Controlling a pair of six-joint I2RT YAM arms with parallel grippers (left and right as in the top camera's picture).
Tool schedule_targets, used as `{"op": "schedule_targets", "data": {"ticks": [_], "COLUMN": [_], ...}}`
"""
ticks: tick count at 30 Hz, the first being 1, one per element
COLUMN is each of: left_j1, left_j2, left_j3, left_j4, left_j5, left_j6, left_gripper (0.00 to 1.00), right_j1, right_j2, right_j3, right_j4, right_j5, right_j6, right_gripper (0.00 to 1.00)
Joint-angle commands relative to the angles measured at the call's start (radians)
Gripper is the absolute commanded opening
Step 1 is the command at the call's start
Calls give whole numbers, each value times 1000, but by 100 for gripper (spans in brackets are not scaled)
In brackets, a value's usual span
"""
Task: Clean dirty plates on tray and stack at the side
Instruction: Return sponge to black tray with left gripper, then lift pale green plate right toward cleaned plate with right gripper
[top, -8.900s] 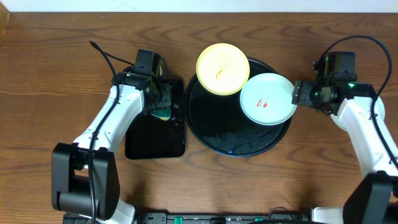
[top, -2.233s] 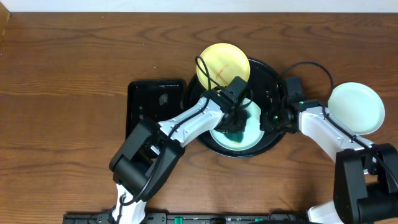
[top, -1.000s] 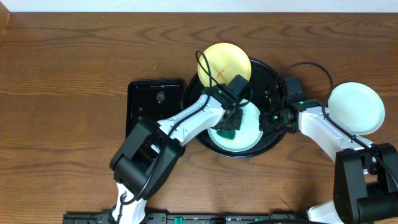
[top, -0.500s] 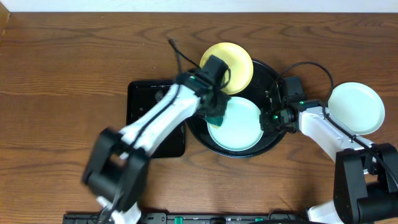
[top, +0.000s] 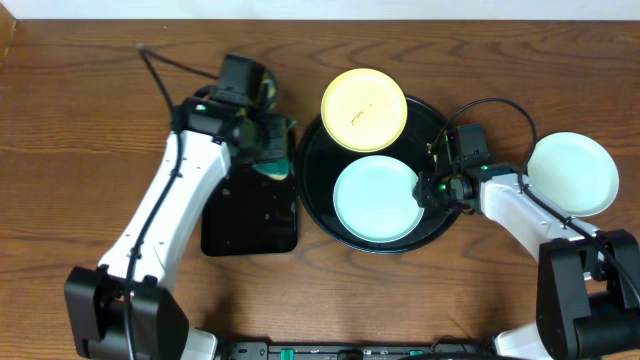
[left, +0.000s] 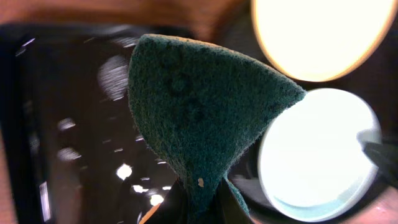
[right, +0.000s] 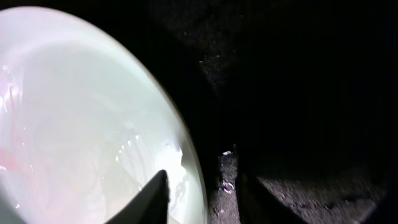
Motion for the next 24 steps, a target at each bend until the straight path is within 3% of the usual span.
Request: {"op": "schedule_targets", "data": {"ticks": [1,5,8,18,24], "left_j1": [44,72,86,87,87], "left_j2": [38,87,141,254,255], "left_j3": [-63,-113,-130,-134,-135], "left_j4": [5,19,18,27,45], "left_j5": [-7,-8,-8,-8,-8], "left_j6": [37,89,95,95,95], "left_gripper": [7,7,7,7,7], "right_j1": [11,10,10,-3,-3], "right_j2": [3,3,3,-55,-218], "right_j3": [-31,-32,-32,12,50], "right_j4": [21,28,28,-8,-67], "right_j5": [-26,-27,-31,-96,34], "right_j6": [19,26,25,-34,-105], "right_gripper": [26,16,2,1,1]}}
